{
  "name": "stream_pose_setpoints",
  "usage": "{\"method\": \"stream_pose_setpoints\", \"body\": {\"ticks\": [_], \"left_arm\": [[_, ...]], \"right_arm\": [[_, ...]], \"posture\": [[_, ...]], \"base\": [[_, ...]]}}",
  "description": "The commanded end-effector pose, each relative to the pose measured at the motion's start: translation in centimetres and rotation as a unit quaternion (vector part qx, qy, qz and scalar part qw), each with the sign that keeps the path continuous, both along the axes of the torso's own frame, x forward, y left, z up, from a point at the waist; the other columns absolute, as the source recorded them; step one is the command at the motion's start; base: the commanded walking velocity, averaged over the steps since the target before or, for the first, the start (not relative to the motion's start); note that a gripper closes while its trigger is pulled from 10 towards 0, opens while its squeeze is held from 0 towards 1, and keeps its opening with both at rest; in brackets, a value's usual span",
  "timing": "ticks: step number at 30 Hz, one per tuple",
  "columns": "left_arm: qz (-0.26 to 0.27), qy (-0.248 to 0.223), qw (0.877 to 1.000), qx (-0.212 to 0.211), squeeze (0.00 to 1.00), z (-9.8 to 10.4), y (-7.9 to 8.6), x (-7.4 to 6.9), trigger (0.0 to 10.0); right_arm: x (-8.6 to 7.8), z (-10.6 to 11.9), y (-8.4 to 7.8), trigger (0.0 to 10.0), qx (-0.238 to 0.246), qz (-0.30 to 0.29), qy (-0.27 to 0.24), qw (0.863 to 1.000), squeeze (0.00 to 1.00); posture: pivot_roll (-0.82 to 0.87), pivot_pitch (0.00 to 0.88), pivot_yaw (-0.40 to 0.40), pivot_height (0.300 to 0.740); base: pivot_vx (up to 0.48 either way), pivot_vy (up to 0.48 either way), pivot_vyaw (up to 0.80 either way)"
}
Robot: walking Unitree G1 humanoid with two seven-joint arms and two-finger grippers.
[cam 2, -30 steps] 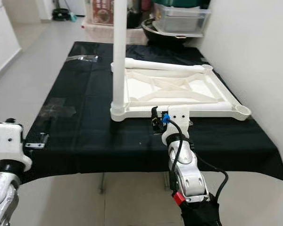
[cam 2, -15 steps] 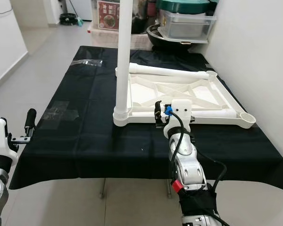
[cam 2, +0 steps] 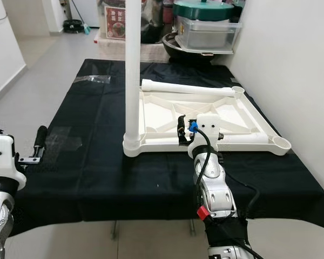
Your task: Building children table
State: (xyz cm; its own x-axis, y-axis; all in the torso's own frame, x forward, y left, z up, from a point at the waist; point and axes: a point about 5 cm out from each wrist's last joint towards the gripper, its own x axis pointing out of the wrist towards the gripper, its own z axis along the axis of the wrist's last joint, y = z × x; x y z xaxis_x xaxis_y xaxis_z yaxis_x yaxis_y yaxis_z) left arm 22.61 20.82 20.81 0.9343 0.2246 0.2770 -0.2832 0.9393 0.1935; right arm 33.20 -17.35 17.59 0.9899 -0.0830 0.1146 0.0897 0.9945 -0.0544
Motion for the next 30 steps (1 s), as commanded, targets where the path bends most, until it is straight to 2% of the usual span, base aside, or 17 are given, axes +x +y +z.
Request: {"method": "stream_pose_setpoints", "body": {"ticks": [1,19,23,29,30], "left_arm": [[-0.001,0.008,1.000,0.011,0.00,-0.2,0.0,0.1,10.0],[-0.003,0.012,1.000,0.011,0.00,-0.5,-0.3,0.1,10.0],[0.002,0.012,1.000,0.009,0.00,-0.4,-0.3,0.0,10.0],[0.000,0.019,1.000,0.011,0.00,-0.7,-0.2,0.0,10.0],[-0.002,0.021,1.000,0.007,0.00,-0.8,-0.3,0.0,10.0]], "right_arm": [[0.2,0.2,-0.3,10.0,0.002,-0.007,-0.008,1.000,0.00],[0.2,0.1,-0.1,10.0,0.005,-0.005,-0.004,1.000,0.00],[0.2,0.1,0.0,10.0,0.005,-0.004,-0.004,1.000,0.00],[0.6,0.2,-1.0,10.0,0.002,-0.020,-0.001,1.000,0.00],[0.8,0.1,-1.6,10.0,0.007,-0.032,0.004,0.999,0.00]], "posture": [[0.12,0.029,-0.065,0.740],[0.12,0.053,-0.070,0.740],[0.12,0.055,-0.068,0.740],[0.13,0.060,-0.068,0.740],[0.13,0.062,-0.067,0.740]], "base": [[0.304,0.000,0.00],[0.312,0.000,0.00],[0.000,0.000,0.00],[0.000,0.000,0.00],[0.000,0.000,0.00]]}}
